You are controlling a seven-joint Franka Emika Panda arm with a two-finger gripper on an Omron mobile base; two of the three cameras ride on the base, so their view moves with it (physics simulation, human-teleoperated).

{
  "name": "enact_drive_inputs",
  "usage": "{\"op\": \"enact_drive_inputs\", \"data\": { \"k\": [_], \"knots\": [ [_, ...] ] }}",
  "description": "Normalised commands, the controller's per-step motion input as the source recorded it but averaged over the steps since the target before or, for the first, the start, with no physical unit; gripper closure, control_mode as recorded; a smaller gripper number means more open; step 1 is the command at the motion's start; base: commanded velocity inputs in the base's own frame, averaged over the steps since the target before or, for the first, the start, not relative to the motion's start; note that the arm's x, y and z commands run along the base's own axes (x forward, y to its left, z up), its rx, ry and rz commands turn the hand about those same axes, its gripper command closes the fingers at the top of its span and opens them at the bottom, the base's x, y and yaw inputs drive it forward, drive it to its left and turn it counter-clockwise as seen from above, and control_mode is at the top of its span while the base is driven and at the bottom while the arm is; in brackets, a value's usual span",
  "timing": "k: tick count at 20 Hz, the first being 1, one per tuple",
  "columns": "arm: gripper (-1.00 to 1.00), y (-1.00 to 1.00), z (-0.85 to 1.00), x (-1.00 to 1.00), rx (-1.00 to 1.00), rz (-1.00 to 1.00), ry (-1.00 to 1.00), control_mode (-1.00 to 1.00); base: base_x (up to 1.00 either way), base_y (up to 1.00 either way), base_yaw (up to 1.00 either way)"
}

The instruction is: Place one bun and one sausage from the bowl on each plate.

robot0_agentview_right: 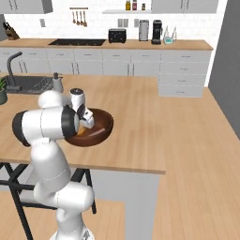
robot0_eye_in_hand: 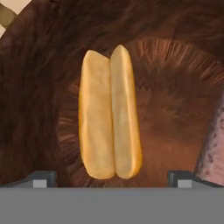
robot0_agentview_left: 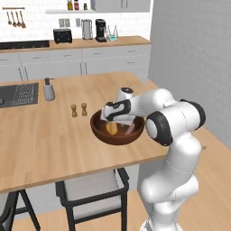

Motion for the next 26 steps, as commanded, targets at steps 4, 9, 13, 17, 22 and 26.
{"op": "enact_drive_inputs", "data": {
  "k": [4, 9, 13, 17, 22, 26],
  "knots": [
    [-1.0, 0.0, -0.37, 0.18, -0.09, 0.0, 0.11, -1.0, 0.0, 0.0, 0.0],
    [-1.0, 0.04, -0.26, 0.21, -0.04, 0.0, 0.07, -1.0, 0.0, 0.0, 0.0],
    [-1.0, 0.02, -0.31, 0.14, -0.02, 0.0, 0.03, -1.0, 0.0, 0.0, 0.0],
    [-1.0, 0.01, -0.36, 0.03, 0.0, 0.0, 0.0, -1.0, 0.0, 0.0, 0.0],
    [-1.0, 0.0, -0.35, 0.01, 0.0, 0.0, 0.0, -1.0, 0.0, 0.0, 0.0],
    [1.0, 0.0, -0.14, 0.0, 0.0, 0.0, 0.0, -1.0, 0.0, 0.0, 0.0]
  ]
}}
